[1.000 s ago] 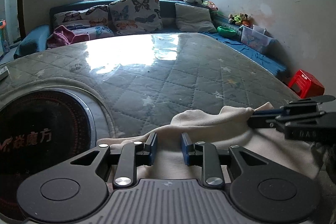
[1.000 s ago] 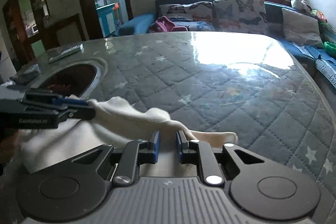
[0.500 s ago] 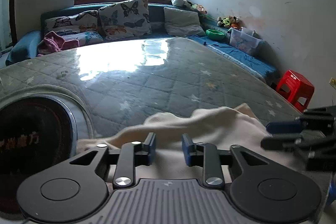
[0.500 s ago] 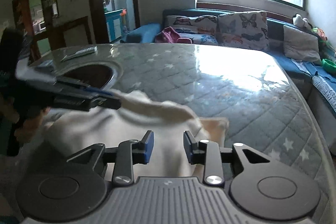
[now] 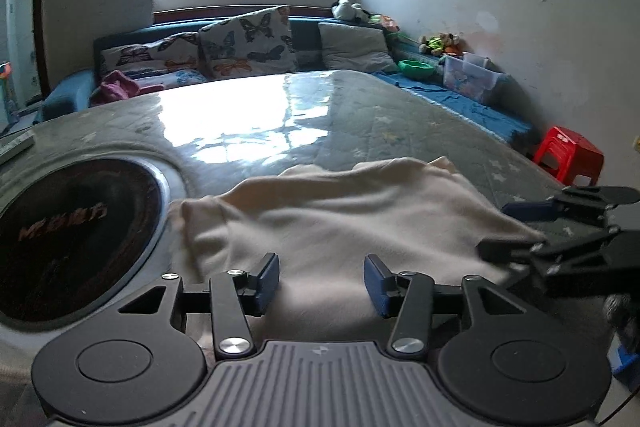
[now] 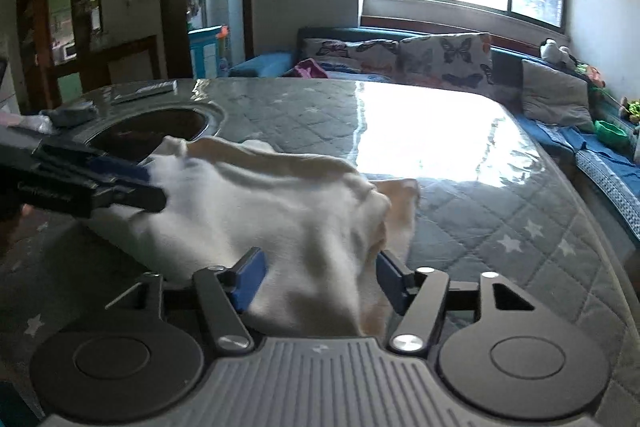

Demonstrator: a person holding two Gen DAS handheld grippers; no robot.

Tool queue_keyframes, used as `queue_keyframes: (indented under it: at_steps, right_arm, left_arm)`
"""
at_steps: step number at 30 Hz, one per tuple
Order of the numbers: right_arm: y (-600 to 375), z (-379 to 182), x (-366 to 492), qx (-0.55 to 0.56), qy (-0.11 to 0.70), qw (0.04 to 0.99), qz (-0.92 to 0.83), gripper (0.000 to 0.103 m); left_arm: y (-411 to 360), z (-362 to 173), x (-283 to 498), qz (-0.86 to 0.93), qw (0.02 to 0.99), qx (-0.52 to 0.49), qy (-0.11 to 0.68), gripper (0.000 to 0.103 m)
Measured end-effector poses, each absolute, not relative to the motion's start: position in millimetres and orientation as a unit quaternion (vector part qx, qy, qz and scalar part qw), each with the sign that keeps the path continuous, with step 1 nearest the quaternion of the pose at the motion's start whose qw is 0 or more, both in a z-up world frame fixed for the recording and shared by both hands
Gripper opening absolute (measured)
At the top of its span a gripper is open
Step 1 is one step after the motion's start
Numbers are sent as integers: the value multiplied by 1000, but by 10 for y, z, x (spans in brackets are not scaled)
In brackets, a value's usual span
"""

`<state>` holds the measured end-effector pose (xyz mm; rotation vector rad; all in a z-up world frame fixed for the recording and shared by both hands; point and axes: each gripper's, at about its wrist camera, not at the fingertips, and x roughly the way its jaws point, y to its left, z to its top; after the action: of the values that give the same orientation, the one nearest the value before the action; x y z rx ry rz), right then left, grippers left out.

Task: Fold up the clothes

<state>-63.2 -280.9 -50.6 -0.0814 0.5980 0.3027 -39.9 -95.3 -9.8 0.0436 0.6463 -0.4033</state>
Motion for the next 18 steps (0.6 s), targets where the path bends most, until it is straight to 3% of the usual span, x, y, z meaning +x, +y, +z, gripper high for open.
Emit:
queue_keyframes:
  at_steps: [4,11,13,18]
  right_arm:
    - [-2897,-524,-685,-31,286,948,132,82]
    - [-3072,-606,-711,-1,286,952,110,95]
    - [-3093,-619,-700,0,288,952,105,103]
    - [-3173,-654,-643,29,306,945,110,103]
  left_arm:
    - [-902,-122,-426,-187,930,16,315,54]
    - [-809,-173,-424,-172,932,7,318,55]
    - [-783,-182,-422,-170,933,4,318,55]
    - [-779,-185,-432,-168,934,1,317,56]
